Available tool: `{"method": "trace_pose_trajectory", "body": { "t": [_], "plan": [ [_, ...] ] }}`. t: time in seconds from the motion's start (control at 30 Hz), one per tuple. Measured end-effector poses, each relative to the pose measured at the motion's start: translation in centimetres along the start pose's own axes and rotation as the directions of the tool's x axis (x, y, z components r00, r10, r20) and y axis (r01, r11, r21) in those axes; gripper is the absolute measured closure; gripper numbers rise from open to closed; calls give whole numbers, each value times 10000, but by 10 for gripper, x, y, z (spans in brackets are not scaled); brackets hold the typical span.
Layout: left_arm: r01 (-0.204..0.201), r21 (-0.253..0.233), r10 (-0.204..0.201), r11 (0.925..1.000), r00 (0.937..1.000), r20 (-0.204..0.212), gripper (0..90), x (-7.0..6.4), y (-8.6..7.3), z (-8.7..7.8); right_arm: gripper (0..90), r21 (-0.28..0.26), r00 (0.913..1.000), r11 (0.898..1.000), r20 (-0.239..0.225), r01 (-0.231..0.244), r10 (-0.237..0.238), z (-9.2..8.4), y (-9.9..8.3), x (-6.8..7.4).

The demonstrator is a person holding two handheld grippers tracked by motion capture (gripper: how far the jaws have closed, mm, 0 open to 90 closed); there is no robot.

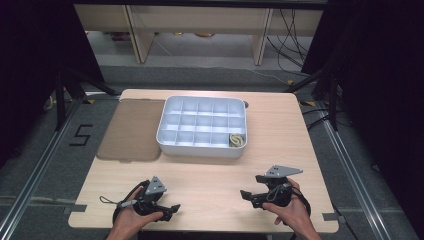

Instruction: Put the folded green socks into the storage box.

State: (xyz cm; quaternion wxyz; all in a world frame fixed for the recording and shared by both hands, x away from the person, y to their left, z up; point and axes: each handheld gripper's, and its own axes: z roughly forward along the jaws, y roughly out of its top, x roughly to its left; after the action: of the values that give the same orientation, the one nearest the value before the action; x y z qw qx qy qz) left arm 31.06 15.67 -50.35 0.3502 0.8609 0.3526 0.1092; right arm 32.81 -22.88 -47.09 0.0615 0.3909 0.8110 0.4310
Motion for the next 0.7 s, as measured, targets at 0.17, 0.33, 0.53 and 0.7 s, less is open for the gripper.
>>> {"method": "trace_pose_trajectory", "body": {
  "t": [0.17, 0.33, 0.53, 0.7],
  "plan": [
    [63, -86, -64, 9999, 9999, -96, 198, 0, 0, 0, 170, 139, 9998, 9999, 195, 46, -49, 0, -5, 0],
    [-134, -55, 133, 9999, 9998, -128, 198, 1, 0, 0, 169, 161, 9997, 9997, 188, -170, 167, 1, -9, 6],
    [-89, -27, 88, 10000, 9999, -133, 198, 1, 1, 0, 168, 216, 9998, 9996, 8, -175, 175, -1, -15, 8],
    [258, -42, -258, 9997, 9997, -54, 198, -2, 0, 1, 167, 396, 10000, 9992, -34, 20, -19, -2, -23, 6]
  ]
}}
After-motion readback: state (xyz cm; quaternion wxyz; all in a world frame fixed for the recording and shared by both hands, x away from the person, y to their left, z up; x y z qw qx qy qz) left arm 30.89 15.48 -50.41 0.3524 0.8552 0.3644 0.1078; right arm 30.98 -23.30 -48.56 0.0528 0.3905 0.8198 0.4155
